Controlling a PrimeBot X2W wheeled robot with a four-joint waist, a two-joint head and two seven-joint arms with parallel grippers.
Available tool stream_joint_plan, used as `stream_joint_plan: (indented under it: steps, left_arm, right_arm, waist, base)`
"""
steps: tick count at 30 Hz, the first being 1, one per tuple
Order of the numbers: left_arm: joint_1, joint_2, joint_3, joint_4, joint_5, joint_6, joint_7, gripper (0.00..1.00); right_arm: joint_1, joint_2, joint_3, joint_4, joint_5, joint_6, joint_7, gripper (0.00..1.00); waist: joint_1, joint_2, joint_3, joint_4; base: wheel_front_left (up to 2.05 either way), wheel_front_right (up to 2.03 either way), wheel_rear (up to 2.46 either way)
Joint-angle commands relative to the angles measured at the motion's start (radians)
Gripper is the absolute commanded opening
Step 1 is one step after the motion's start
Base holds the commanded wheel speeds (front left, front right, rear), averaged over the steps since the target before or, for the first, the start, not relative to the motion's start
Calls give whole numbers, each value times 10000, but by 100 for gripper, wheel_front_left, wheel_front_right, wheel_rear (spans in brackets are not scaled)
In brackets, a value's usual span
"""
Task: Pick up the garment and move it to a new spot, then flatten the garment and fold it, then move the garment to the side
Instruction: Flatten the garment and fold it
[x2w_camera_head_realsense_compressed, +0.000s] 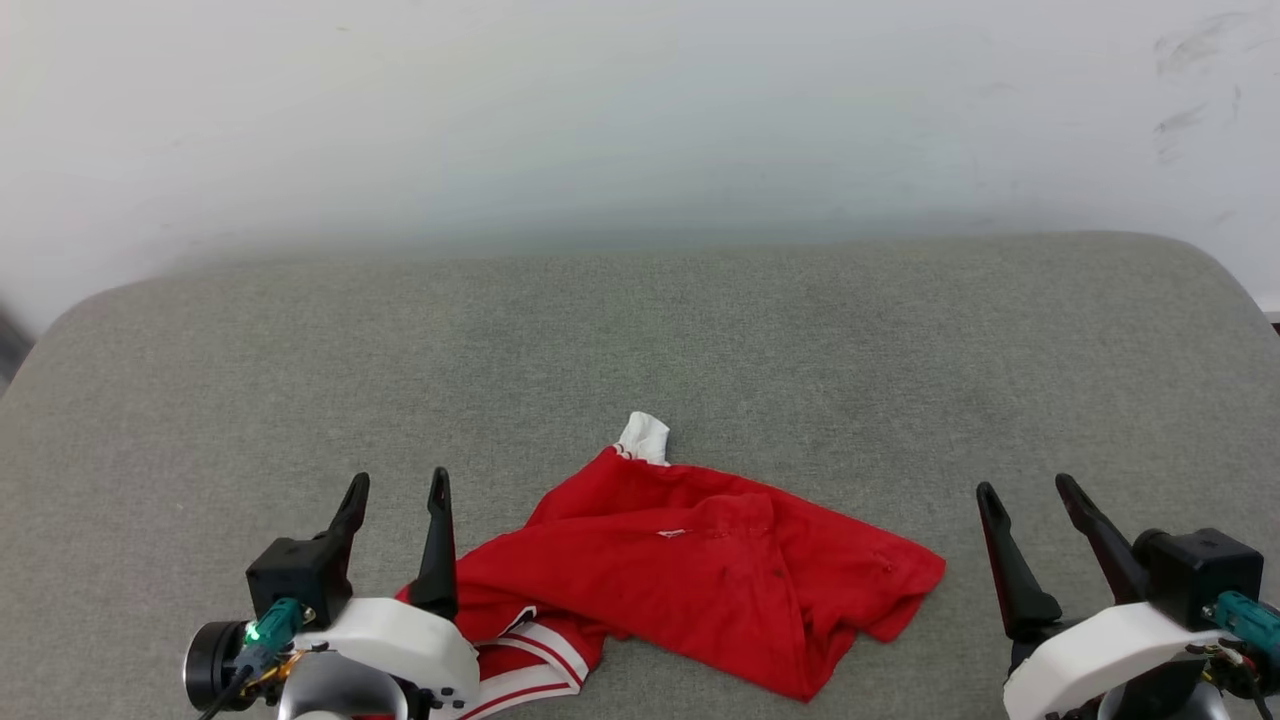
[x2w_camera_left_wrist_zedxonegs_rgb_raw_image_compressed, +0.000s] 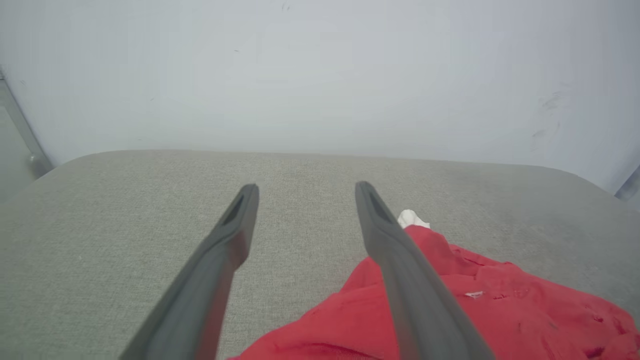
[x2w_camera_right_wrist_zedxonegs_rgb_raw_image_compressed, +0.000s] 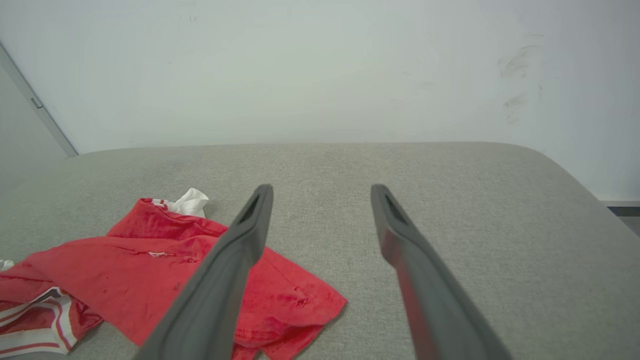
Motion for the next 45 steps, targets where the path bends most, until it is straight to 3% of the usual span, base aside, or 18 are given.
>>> stream_joint_plan:
  steps: [1,6,11,13,15,19,29,30,31,38,45]
  left_arm:
    - [104,-20,-28,-85,95,81,-91,100]
    - [128,-27,-143,-319,181,164,-42,100]
    - [-86,-60,-285,-514,250,144,-12,100]
    - [-242,-116,-428,-583,299,78,-60,100]
    - [-379,-190,-537,-596,355,48,-95,100]
    - [-749,-331,-782,-423,418,-67,-268,100]
    - [-1129,-489,-863,-97,374,-82,-429,100]
    - [-1132,-489,-854,-64,370,-66,-439,100]
    - [-1113,-479,-840,-40,355,-48,-454,100]
    - [-738,-243,-695,73,288,114,-359,100]
    - [-314,-8,-559,-125,193,311,-121,100]
  right_arm:
    - [133,10,-28,46,68,-7,85,100]
    - [232,-25,-349,622,570,-7,1087,100]
    - [36,-464,-450,1372,994,-9,2956,100]
    - [-269,-800,-196,1820,1372,-7,4282,100]
    - [-519,-1031,58,1981,1593,-7,4867,100]
    - [-1660,-1593,1238,2649,2153,-7,5351,100]
    - [-1855,-1213,2080,4971,2573,-5,6334,100]
    - [-1829,-1177,2138,5111,2620,-5,6308,8]
    - [-1800,-1122,2139,5171,2680,-5,6216,0]
    - [-1834,-1328,1491,4202,2570,-7,5216,0]
    - [-1319,-1461,-27,2573,2005,-10,4776,0]
  waist:
    - [1,0,-1,43]
    - [1,0,80,266]
    - [1,0,275,658]
    - [1,0,544,1025]
    - [1,0,788,1282]
    - [1,0,1477,1825]
    - [1,0,1873,2128]
    - [1,0,1868,2128]
    - [1,0,1842,2109]
    - [1,0,1344,1640]
    - [1,0,863,890]
  base:
    - [0,0,0]
    - [0,0,0]
    - [0,0,0]
    - [0,0,0]
    - [0,0,0]
    - [0,0,0]
    - [0,0,0]
    - [0,0,0]
    - [0,0,0]
    - [0,0,0]
    - [0,0,0]
